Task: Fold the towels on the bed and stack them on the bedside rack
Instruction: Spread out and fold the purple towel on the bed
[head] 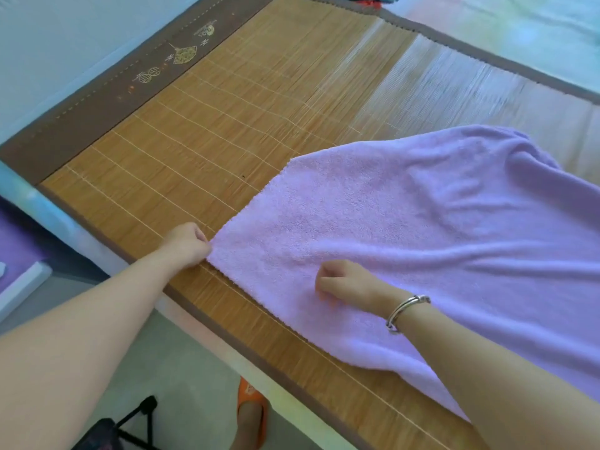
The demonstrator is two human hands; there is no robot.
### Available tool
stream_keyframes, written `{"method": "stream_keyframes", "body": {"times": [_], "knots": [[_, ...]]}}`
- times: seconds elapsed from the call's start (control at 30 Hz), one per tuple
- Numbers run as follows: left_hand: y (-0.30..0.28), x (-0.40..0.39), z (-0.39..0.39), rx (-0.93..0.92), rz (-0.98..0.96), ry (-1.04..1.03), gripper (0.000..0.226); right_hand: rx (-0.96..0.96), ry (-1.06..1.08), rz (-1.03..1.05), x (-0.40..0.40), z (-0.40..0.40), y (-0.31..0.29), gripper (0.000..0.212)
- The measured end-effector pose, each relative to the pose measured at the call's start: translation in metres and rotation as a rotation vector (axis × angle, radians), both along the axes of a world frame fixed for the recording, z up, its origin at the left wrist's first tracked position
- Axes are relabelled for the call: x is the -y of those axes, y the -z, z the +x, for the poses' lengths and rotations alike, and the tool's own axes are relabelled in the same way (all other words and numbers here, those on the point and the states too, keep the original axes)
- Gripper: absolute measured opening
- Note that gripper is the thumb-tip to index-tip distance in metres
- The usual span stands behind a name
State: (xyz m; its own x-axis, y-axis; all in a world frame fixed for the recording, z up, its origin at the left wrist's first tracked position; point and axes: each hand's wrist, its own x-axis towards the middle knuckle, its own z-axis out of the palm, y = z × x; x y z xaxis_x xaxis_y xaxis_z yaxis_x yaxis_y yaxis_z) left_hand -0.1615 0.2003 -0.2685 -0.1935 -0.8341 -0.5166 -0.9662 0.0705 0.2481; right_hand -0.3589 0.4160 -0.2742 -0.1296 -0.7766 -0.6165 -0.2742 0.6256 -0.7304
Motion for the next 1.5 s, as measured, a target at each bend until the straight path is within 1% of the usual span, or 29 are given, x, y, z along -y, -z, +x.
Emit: {"method": "stream_keyframes", "body": {"times": [0.03, 0.1, 0.17, 0.2, 0.27, 0.33, 0.47, 0.53, 0.67, 0.77, 0.87, 0.97, 1.07, 1.13, 1.2, 1.23, 1.3, 1.37, 1.4, 1.47, 1.5], "knots": [[0.002, -0.001, -0.001, 0.020, -0.025, 0.002, 0.008, -0.042, 0.011, -0.009, -0.001, -0.005, 0.001, 0.016], [0.004, -0.003, -0.009, 0.001, -0.080, 0.003, 0.016, -0.069, 0.096, -0.037, -0.003, -0.015, 0.001, 0.023], [0.004, -0.002, -0.025, -0.039, -0.126, 0.038, 0.023, -0.135, 0.173, -0.070, -0.005, -0.030, -0.003, 0.019], [0.003, -0.001, -0.036, -0.072, -0.146, 0.056, 0.026, -0.195, 0.196, -0.090, -0.004, -0.037, -0.006, 0.016], [-0.001, -0.003, -0.064, -0.178, -0.164, 0.080, 0.027, -0.363, 0.242, -0.142, -0.005, -0.058, -0.011, 0.015], [-0.005, -0.004, -0.096, -0.287, -0.168, 0.127, 0.028, -0.513, 0.304, -0.176, -0.003, -0.083, -0.016, 0.013], [-0.011, -0.008, -0.160, -0.449, -0.146, 0.221, 0.030, -0.660, 0.398, -0.276, 0.000, -0.140, -0.024, 0.016], [-0.011, -0.010, -0.192, -0.492, -0.137, 0.261, 0.033, -0.742, 0.425, -0.309, 0.001, -0.169, -0.025, 0.019], [-0.004, -0.010, -0.254, -0.510, -0.113, 0.354, 0.046, -0.902, 0.418, -0.265, 0.006, -0.222, -0.024, 0.031], [0.008, -0.012, -0.295, -0.478, -0.093, 0.416, 0.055, -0.971, 0.371, -0.209, 0.013, -0.252, -0.017, 0.048], [0.022, -0.012, -0.323, -0.425, -0.121, 0.461, 0.060, -0.987, 0.333, -0.167, 0.024, -0.276, -0.008, 0.062], [0.031, -0.012, -0.339, -0.431, -0.133, 0.459, 0.061, -0.981, 0.317, -0.087, 0.035, -0.295, -0.001, 0.070], [0.036, -0.010, -0.352, -0.442, -0.124, 0.439, 0.055, -0.993, 0.303, 0.001, 0.039, -0.315, 0.006, 0.073], [0.037, -0.010, -0.361, -0.469, -0.030, 0.416, 0.042, -0.974, 0.267, 0.044, 0.038, -0.328, 0.011, 0.076], [0.035, -0.014, -0.368, -0.486, 0.085, 0.436, 0.029, -0.956, 0.171, 0.083, 0.034, -0.335, 0.014, 0.073], [0.034, -0.018, -0.370, -0.483, 0.100, 0.464, 0.023, -0.973, 0.121, 0.086, 0.031, -0.338, 0.015, 0.068], [0.028, -0.032, -0.372, -0.498, 0.032, 0.525, 0.010, -1.057, 0.071, 0.015, 0.022, -0.338, 0.011, 0.050], [0.020, -0.048, -0.366, -0.600, -0.134, 0.632, 0.018, -1.181, 0.099, -0.197, 0.009, -0.329, 0.004, 0.031], [0.018, -0.056, -0.360, -0.660, -0.188, 0.714, 0.024, -1.214, 0.134, -0.305, 0.000, -0.322, -0.001, 0.024], [0.015, -0.069, -0.344, -0.710, -0.160, 0.905, 0.029, -1.212, 0.195, -0.479, -0.025, -0.305, -0.010, 0.024], [0.016, -0.076, -0.334, -0.695, -0.129, 1.001, 0.028, -1.205, 0.169, -0.513, -0.041, -0.295, -0.012, 0.025]]}}
